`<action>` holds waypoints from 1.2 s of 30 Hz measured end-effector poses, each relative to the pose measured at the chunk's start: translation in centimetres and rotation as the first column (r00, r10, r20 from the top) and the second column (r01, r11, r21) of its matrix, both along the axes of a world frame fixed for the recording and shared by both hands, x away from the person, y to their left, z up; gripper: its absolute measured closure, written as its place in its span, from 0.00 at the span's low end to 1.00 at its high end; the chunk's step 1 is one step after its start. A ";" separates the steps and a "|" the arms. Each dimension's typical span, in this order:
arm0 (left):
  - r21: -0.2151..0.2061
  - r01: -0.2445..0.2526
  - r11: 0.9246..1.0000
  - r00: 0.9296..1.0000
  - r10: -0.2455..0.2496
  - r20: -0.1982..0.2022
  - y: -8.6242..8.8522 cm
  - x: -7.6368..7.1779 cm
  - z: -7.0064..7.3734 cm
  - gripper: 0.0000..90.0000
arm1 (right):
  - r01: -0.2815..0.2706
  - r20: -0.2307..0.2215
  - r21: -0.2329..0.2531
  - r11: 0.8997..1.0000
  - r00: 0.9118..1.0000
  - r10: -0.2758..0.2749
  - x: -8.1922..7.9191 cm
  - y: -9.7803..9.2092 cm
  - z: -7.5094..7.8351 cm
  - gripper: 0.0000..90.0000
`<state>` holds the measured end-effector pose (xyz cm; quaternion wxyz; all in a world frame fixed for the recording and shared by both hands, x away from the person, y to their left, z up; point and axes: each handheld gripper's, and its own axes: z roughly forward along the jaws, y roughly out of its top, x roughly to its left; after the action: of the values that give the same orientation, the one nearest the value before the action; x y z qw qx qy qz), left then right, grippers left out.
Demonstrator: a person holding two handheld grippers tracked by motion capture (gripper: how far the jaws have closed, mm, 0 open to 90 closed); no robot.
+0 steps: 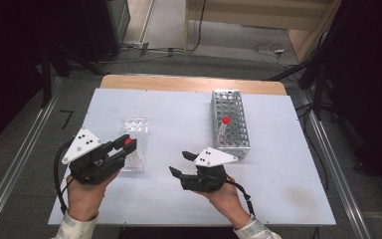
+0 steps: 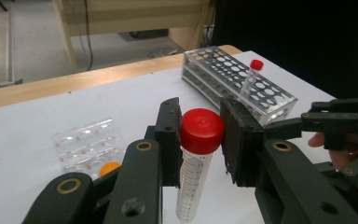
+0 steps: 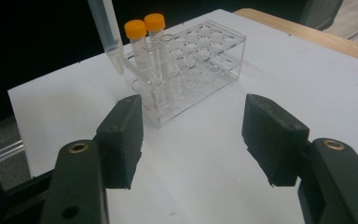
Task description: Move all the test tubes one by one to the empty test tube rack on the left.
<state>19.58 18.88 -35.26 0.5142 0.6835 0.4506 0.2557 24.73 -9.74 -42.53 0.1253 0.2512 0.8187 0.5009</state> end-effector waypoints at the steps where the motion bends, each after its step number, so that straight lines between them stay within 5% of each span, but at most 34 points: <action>1: -0.002 -0.006 1.000 1.000 0.006 0.000 0.3 0.0 0.1 0.78 | 0.001 -0.002 -0.002 1.000 1.000 -0.001 0.0 0.0 0.0 0.41; 7: -0.016 -0.050 0.999 0.999 0.050 0.005 2.1 -0.1 0.8 0.78 | 0.009 -0.001 0.001 1.000 1.000 -0.009 0.1 -0.1 0.0 0.41; 18: 0.020 -0.153 0.988 0.987 0.152 0.043 3.2 0.9 1.2 0.78 | 0.015 0.000 0.002 1.000 1.000 -0.015 0.3 -0.4 0.1 0.41; 22: 0.029 -0.192 0.981 0.980 0.191 0.050 3.0 2.0 0.5 0.78 | 0.017 -0.002 0.004 1.000 1.000 -0.017 0.3 -0.4 0.1 0.41; 36: 0.058 -0.255 0.965 0.966 0.257 -0.019 2.7 4.7 -4.2 0.78 | 0.023 -0.003 0.006 1.000 1.000 -0.023 0.3 -0.6 0.1 0.40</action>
<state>24.31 21.55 -39.46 0.4519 0.6367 0.5348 0.3230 25.05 -10.35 -42.43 0.1292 0.2619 0.8145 0.5013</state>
